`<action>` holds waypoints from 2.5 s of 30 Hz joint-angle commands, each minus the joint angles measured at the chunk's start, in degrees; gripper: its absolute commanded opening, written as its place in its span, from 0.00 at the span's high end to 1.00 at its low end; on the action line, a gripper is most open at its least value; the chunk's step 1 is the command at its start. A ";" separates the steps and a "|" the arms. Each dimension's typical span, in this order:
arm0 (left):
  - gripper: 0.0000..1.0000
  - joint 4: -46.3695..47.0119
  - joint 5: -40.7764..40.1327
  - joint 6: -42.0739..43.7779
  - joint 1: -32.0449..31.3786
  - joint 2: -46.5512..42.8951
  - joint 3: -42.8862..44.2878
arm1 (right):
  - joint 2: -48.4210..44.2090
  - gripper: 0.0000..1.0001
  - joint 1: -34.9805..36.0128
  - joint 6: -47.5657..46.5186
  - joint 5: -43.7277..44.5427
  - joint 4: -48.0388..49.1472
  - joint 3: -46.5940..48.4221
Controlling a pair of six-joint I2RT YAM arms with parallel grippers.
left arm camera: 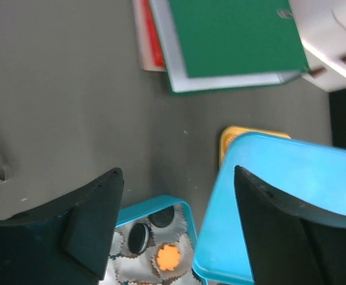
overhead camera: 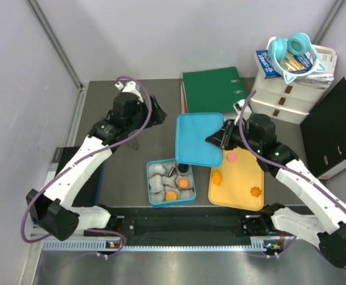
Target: Pack the cookies
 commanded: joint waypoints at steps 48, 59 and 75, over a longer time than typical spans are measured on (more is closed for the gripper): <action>0.03 35.46 43.73 -27.57 3.83 8.85 -10.46 | 17.34 1.00 46.20 -118.21 74.95 60.53 -14.33; 0.31 33.53 44.52 -25.81 3.83 9.39 -11.95 | 16.72 1.00 46.56 -117.60 74.51 63.34 -14.07; 1.00 34.85 46.19 -25.64 3.48 7.72 -13.28 | 16.72 0.81 45.85 -114.96 75.03 62.21 -12.31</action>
